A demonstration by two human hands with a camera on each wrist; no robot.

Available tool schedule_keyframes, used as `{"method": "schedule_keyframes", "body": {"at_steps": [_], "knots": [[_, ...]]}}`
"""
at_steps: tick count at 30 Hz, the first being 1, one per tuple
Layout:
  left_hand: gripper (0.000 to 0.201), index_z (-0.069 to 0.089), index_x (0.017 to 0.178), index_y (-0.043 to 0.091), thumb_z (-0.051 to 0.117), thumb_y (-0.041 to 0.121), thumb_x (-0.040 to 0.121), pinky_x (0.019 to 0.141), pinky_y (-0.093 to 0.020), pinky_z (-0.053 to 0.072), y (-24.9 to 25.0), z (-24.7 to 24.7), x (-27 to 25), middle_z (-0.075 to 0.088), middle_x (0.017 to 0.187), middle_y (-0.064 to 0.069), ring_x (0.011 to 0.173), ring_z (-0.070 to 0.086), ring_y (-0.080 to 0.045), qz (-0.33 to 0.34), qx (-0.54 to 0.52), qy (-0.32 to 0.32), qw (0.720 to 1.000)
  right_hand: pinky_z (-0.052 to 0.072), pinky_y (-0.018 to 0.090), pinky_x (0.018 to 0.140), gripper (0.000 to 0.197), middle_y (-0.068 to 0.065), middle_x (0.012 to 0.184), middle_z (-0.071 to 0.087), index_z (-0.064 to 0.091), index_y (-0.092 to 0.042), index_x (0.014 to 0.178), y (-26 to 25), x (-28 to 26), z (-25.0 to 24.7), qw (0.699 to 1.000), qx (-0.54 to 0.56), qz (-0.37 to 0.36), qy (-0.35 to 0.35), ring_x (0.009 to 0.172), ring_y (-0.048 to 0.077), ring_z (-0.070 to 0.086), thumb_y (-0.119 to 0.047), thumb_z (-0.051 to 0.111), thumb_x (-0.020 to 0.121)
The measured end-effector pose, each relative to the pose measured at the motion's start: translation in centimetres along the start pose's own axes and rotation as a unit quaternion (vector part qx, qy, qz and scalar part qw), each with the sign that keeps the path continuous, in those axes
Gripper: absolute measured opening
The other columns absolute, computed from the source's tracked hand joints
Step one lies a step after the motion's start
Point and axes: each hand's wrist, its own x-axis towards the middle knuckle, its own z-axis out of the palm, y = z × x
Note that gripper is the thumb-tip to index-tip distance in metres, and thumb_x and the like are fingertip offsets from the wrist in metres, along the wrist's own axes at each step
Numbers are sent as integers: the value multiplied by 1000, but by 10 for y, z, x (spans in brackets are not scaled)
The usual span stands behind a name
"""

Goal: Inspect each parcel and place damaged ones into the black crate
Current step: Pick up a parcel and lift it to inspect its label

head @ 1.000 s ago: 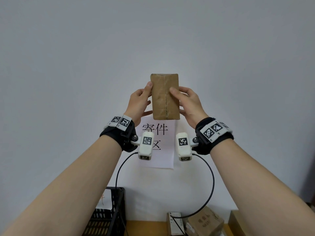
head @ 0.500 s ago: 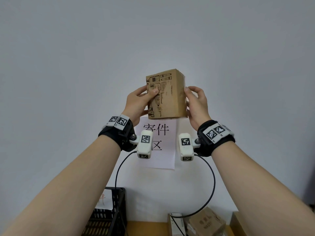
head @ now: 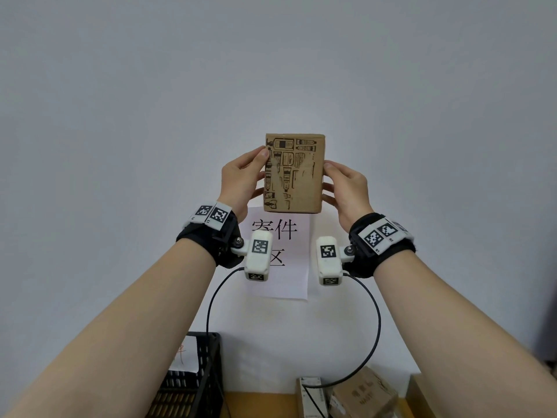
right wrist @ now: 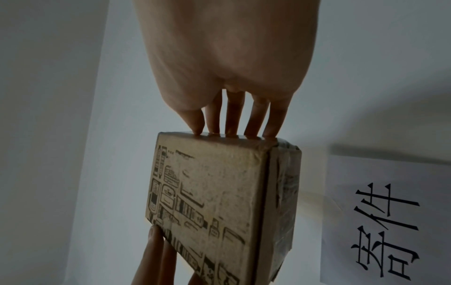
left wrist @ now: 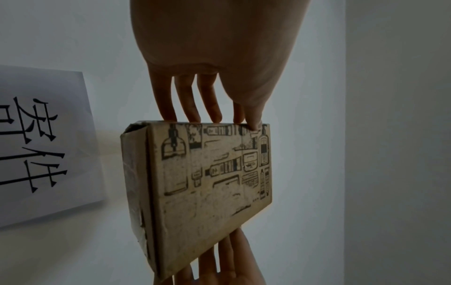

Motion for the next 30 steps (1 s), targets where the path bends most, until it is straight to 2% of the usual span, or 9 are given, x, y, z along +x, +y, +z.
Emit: {"method": "schedule_keyframes", "body": {"at_steps": [8,11,14,16,18,20,25,28,30], "knots": [[29,70,129,27,62,37,103,74,-28,59,-3,2,4,77,116,6,107,74,-13,1,-6,-9,1000,60,31,72,20,3,113,76,72,-16,119,-2,-1,-4,1000,15,-7,13,84,15,70,-17,63,101],[25,70,127,28,54,29,108,76,-29,62,-7,0,8,76,119,1,107,73,-15,3,-10,-8,1000,60,36,77,18,-1,108,73,70,-16,117,-2,-1,-4,999,29,-10,26,85,16,69,-17,65,100],[19,69,121,25,64,27,103,76,-31,63,-14,-2,13,75,119,-4,111,70,-17,9,-1,0,1000,60,38,78,14,0,108,74,71,-17,112,-2,-1,-5,999,39,-14,36,86,15,70,-15,64,100],[35,63,125,21,73,37,96,81,-35,61,-17,-4,14,73,121,-3,115,67,-15,-8,-3,4,1000,61,35,73,16,2,111,77,72,-17,113,-2,0,-7,998,43,-9,36,87,15,72,-16,61,102],[59,55,132,24,78,53,87,96,-41,56,-19,-5,17,73,124,0,118,68,-14,-38,1,-10,999,60,34,70,18,2,113,77,72,-15,115,-2,0,-9,998,51,0,20,89,18,72,-20,62,101],[66,59,133,26,78,62,82,101,-41,51,-19,-5,18,74,122,4,114,70,-17,-49,16,-26,998,59,34,69,26,1,111,77,71,-13,119,-1,-1,-8,999,52,0,3,91,20,72,-29,66,99],[41,68,121,20,80,43,89,72,-37,59,-19,2,16,78,109,4,86,72,-16,-4,1,-11,1000,62,43,84,47,-1,112,78,51,-17,129,4,-1,-2,999,34,-20,1,98,14,74,-25,78,92],[28,71,110,16,80,33,90,70,-34,59,-20,0,16,75,108,2,95,72,-18,-3,-27,-13,1000,60,45,89,32,-2,114,75,55,-20,121,6,2,-2,999,-2,-37,25,107,18,71,-20,73,95],[17,71,100,14,79,26,92,72,-32,60,-19,0,16,74,101,-2,93,72,-16,4,-34,-30,999,62,43,84,19,-3,114,72,66,-20,115,8,4,-3,996,-50,-57,42,105,18,70,-18,69,96]]}}
